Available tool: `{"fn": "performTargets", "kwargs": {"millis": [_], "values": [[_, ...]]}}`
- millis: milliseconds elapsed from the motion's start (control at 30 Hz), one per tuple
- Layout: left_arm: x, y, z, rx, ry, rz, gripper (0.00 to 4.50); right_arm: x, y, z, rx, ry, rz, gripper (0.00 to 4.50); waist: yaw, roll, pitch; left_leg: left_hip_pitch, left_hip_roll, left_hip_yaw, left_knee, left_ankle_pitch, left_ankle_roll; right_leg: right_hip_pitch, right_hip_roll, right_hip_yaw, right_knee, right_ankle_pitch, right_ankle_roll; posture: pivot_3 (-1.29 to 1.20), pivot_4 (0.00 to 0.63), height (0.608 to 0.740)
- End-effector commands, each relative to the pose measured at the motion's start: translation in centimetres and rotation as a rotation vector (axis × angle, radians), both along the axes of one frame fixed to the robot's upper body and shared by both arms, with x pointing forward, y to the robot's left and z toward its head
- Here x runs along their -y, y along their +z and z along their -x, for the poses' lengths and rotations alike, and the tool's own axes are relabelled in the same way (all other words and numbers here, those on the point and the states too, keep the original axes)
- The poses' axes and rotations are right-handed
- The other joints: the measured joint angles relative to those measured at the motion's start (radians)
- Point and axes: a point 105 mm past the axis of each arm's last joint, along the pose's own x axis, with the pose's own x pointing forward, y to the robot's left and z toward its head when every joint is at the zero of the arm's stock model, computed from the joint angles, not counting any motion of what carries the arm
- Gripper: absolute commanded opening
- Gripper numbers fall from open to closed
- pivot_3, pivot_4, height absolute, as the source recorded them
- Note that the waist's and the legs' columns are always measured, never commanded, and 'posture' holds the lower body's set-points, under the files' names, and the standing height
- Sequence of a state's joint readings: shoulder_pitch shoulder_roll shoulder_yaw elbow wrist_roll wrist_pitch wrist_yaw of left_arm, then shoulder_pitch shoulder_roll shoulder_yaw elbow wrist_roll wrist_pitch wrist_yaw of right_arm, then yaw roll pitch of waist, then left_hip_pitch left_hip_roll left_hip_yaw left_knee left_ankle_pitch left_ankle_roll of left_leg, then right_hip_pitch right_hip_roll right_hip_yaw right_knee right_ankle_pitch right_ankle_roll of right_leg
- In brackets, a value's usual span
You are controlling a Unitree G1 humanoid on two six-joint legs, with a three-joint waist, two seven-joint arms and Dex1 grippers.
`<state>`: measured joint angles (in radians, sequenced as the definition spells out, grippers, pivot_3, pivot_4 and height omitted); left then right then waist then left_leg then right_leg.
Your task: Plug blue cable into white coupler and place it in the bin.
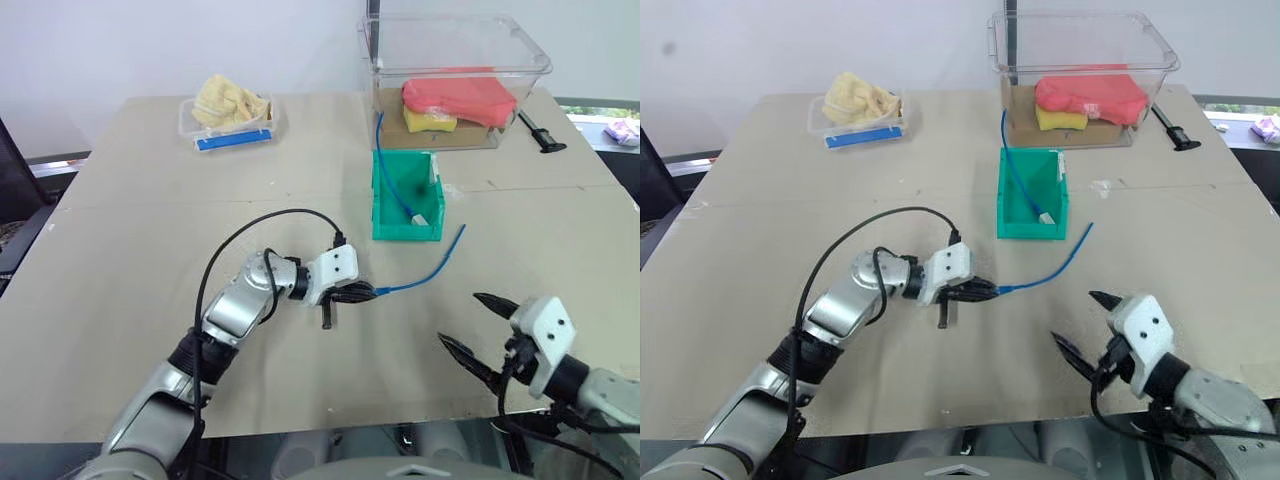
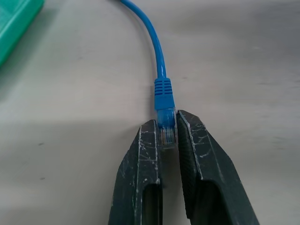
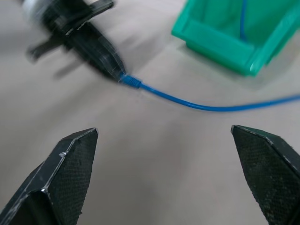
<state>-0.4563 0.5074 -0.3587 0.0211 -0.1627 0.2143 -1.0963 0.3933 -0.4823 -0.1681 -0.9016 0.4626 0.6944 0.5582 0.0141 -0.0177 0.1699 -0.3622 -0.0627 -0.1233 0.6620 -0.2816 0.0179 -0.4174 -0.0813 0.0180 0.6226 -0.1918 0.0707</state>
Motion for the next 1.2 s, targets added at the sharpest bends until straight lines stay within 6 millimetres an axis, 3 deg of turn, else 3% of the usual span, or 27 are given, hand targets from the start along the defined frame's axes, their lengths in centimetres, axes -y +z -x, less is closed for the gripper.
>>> {"fn": "performTargets", "kwargs": {"millis": [33, 67, 200, 433, 867, 967, 1200], "values": [[0.4, 7.1, 0.2, 0.259, -0.046, 0.282, 0.04, -2.0, 1.8, -0.4, -0.036, 0.0, -0.197, 4.5, 0.001, 0.0, 0.0, 0.0, 0.0, -0.001, 0.001, 0.0, 0.0, 0.0, 0.0, -0.001, 0.0, 0.0, 0.0, 0.0, 0.15, 0.74], [0.4, 8.4, 0.5, 0.285, -0.055, 0.351, 0.04, -2.6, 2.5, -0.5, -0.039, 0.018, -0.257, 4.5, 0.002, 0.0, 0.0, -0.001, 0.0, -0.001, 0.001, 0.0, 0.0, 0.0, 0.0, -0.001, 0.0, 0.0, 0.0, 0.0, 0.15, 0.74], [0.2, 11.5, 0.4, 0.435, -0.017, 0.46, 0.0, -4.0, 5.4, -1.7, -0.015, 0.028, -0.436, 2.81, 0.0, 0.0, 0.0, -0.001, -0.001, -0.001, 0.001, 0.0, 0.0, 0.0, 0.0, -0.001, 0.0, 0.0, 0.0, 0.0, 0.15, 0.74], [0.6, 13.7, 0.1, 0.667, -0.002, 0.467, 0.0, -6.2, 10.1, -5.5, 0.031, 0.033, -0.684, 2.81, -0.003, 0.0, 0.0, 0.0, -0.002, 0.0, 0.001, 0.0, 0.0, 0.0, 0.0, 0.0, 0.0, 0.001, -0.001, 0.0, 0.15, 0.74], [1.1, 13.7, 0.1, 0.713, -0.022, 0.447, 0.0, -7.2, 12.1, -6.6, 0.022, 0.056, -0.752, 2.81, -0.013, 0.0, 0.0, -0.001, -0.003, -0.001, 0.0, 0.0, 0.0, -0.001, 0.001, 0.0, 0.0, 0.001, -0.001, 0.0, 0.15, 0.74], [1.0, 13.6, 0.0, 0.705, -0.013, 0.451, 0.0, -7.1, 12.2, -6.4, 0.021, 0.059, -0.751, 2.0, -0.023, 0.0, 0.0, -0.001, -0.003, 0.0, 0.0, 0.0, 0.0, -0.001, 0.001, 0.0, 0.0, 0.001, -0.001, 0.0, 0.15, 0.74], [0.9, 13.5, -0.1, 0.693, -0.004, 0.45, 0.0, -6.9, 12.0, -6.2, 0.017, 0.06, -0.737, 2.0, -0.028, 0.0, 0.0, -0.001, -0.003, 0.0, 0.0, 0.0, 0.0, -0.001, 0.002, 0.0, 0.0, 0.001, -0.001, 0.0, 0.15, 0.74]]}}
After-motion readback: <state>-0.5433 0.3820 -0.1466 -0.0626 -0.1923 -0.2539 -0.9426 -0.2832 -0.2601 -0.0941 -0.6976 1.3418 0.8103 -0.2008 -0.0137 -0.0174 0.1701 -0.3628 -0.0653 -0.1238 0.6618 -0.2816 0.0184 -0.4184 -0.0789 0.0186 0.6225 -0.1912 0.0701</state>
